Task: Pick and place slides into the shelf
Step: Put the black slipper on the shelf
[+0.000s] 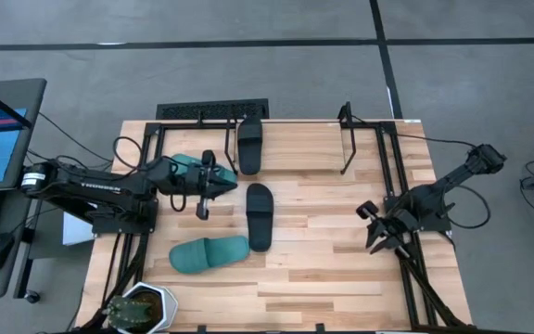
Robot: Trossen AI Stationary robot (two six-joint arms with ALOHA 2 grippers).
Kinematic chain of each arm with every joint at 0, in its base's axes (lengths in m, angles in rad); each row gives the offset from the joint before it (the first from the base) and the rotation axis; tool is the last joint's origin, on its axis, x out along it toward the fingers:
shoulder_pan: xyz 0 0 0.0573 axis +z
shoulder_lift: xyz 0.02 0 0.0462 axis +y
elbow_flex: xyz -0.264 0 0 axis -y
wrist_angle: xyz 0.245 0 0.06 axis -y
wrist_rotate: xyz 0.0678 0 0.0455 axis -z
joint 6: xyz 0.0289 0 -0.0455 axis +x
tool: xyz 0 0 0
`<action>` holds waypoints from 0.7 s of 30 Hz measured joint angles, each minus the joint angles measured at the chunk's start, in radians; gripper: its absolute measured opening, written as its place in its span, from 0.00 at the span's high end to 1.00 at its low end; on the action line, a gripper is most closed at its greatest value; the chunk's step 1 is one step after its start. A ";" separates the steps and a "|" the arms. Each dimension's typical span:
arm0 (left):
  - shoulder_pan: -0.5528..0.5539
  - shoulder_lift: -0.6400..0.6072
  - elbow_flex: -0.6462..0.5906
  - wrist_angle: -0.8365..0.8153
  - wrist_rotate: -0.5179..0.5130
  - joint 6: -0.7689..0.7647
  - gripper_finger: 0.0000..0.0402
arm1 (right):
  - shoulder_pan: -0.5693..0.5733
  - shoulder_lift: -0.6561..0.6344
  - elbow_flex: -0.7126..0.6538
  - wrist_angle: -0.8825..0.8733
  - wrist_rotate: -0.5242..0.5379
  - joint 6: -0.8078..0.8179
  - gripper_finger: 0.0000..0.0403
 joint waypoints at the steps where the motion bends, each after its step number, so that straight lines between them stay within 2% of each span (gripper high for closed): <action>1: -0.001 0.000 0.005 0.001 0.014 -0.030 1.00 | -0.003 0.000 0.000 -0.015 0.000 0.000 0.85; 4: -0.016 0.000 0.009 0.008 0.076 -0.056 1.00 | -0.006 0.000 0.000 -0.035 0.003 0.000 0.85; 8: -0.041 0.000 0.009 0.067 0.070 0.040 1.00 | -0.006 0.000 0.000 -0.035 0.004 0.000 0.85; 10: -0.045 0.000 0.013 0.114 0.009 0.071 1.00 | -0.006 0.000 0.000 -0.035 0.004 0.003 0.85; 13: -0.045 0.000 0.077 0.087 -0.094 -0.040 1.00 | -0.006 0.000 0.000 -0.036 0.004 0.027 0.85; 15: -0.044 0.000 0.173 -0.087 -0.084 -0.040 1.00 | -0.006 0.000 0.000 -0.036 0.004 0.028 0.85; 17: -0.056 0.022 0.310 -0.354 -0.087 0.012 1.00 | -0.006 0.000 0.000 -0.036 0.004 0.028 0.85; 21: -0.092 0.154 0.580 -0.777 -0.262 0.021 1.00 | -0.006 0.000 0.000 -0.056 0.027 0.037 0.85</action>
